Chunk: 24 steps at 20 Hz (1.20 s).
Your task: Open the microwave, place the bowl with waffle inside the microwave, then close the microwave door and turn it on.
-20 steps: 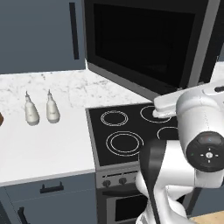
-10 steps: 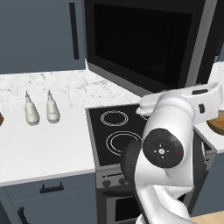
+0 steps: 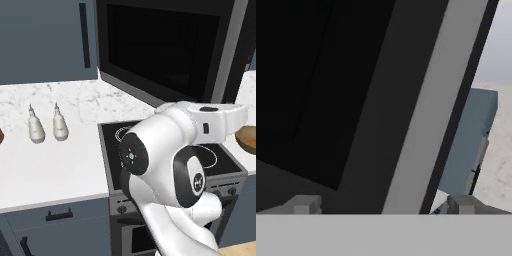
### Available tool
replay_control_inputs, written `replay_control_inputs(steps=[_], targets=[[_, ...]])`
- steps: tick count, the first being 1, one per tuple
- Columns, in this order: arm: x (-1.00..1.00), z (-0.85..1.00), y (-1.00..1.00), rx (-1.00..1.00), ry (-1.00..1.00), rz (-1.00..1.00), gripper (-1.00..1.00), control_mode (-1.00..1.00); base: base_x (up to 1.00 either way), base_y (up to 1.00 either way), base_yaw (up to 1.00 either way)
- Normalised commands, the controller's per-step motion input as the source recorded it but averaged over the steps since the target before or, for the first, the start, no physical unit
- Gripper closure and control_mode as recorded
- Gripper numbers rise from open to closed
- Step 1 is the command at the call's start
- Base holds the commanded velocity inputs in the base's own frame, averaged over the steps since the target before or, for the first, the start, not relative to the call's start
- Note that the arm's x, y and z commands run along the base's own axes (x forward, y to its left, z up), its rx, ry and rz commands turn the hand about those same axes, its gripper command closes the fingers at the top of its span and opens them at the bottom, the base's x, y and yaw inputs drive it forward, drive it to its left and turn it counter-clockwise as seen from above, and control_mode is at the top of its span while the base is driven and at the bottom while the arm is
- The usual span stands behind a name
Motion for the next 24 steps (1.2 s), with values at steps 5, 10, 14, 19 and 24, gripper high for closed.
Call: replay_control_inputs(steps=[5, 10, 14, 19, 24], targets=[[-0.49, 0.00, -0.14, 0.05, -0.22, 0.00, -1.00, -1.00, 0.00, 0.00, 0.00], [-0.46, 0.00, -0.01, 0.02, -0.15, 0.25, -1.00, -1.00, 0.00, 0.00, 0.00], [-0.39, 0.00, -0.26, 0.00, -0.04, 0.30, -1.00, -1.00, 0.00, 0.00, 0.00], [0.00, -0.01, -0.88, 0.10, 0.09, 0.37, -1.00, -1.00, 0.00, 0.00, 0.00], [0.03, -0.15, -0.65, 0.18, 0.13, 0.54, -1.00, -1.00, 0.00, 0.00, 0.00]])
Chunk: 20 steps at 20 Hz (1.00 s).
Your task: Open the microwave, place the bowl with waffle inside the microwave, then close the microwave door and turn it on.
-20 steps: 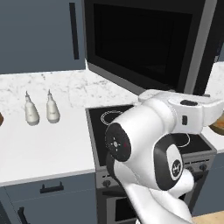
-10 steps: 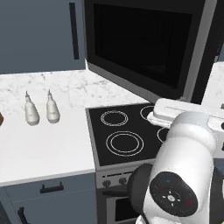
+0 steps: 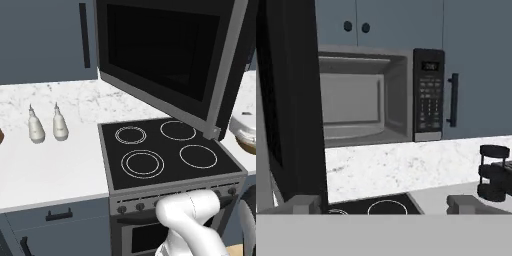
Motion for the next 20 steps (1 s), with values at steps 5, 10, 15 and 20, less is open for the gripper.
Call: replay_control_inputs(steps=[5, 10, 15, 20], targets=[[0.00, -0.15, -0.07, 0.13, 0.17, 0.81, -1.00, -1.00, 0.00, 0.00, 0.00], [0.15, -0.12, -0.21, 0.10, 0.14, 0.75, -1.00, -1.00, 0.00, 0.00, 0.00], [0.70, -0.28, -0.07, 0.04, 0.07, 0.38, -1.00, -1.00, 0.00, 0.00, 0.00], [0.43, -0.06, -0.02, 0.09, 0.07, 0.13, -1.00, -1.00, 0.00, 0.00, 0.00]])
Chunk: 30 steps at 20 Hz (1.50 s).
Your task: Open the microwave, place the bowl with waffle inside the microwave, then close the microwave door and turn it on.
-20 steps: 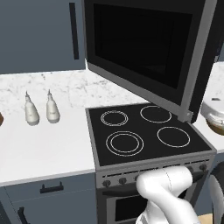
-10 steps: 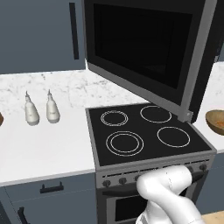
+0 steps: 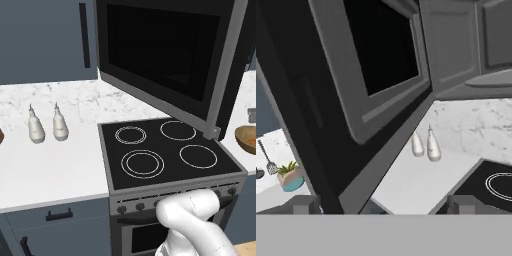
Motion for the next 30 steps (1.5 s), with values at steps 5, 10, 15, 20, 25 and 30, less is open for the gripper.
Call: replay_control_inputs(steps=[5, 10, 15, 20, 25, 30], targets=[[0.87, -0.12, 0.19, 0.15, 0.17, 0.15, -1.00, -1.00, 0.00, 0.00, 0.00], [0.98, 0.00, 0.29, 0.17, 0.31, 0.38, -1.00, -1.00, 0.00, 0.00, 0.00], [0.18, 0.00, 0.75, 0.10, 0.06, 0.39, -1.00, -1.00, 0.00, 0.00, 0.00], [-0.36, 0.05, 0.59, 0.13, -0.14, 0.33, -1.00, -1.00, 0.00, 0.00, 0.00], [-0.95, 0.16, 0.60, 0.12, -0.33, 0.22, -1.00, -1.00, 0.00, 0.00, 0.00], [-0.67, 0.20, 0.81, 0.06, -0.18, 0.09, -1.00, -1.00, 0.00, 0.00, 0.00]])
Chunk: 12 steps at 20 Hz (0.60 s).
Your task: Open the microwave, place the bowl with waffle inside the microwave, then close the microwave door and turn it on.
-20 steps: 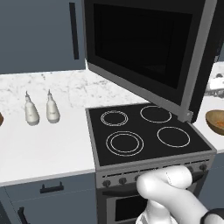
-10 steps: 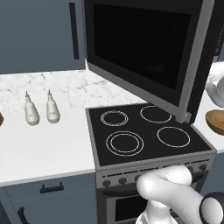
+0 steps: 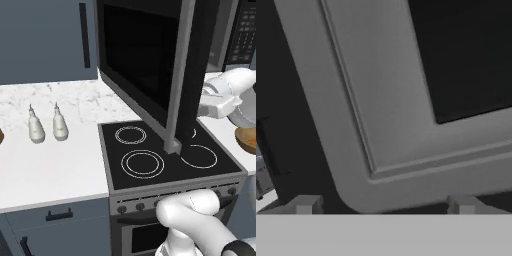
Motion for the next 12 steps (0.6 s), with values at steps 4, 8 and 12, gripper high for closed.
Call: replay_control_inputs(steps=[4, 8, 12], targets=[[-0.01, 0.00, 1.00, -0.06, 0.02, 0.00, -1.00, -1.00, 0.00, 0.00, 0.00], [0.06, 0.00, 0.44, -0.09, 0.12, -0.02, -1.00, -1.00, 0.00, 0.00, 0.00], [0.48, 0.00, -0.57, -0.07, 0.27, -0.23, -1.00, -1.00, 0.00, 0.00, 0.00]])
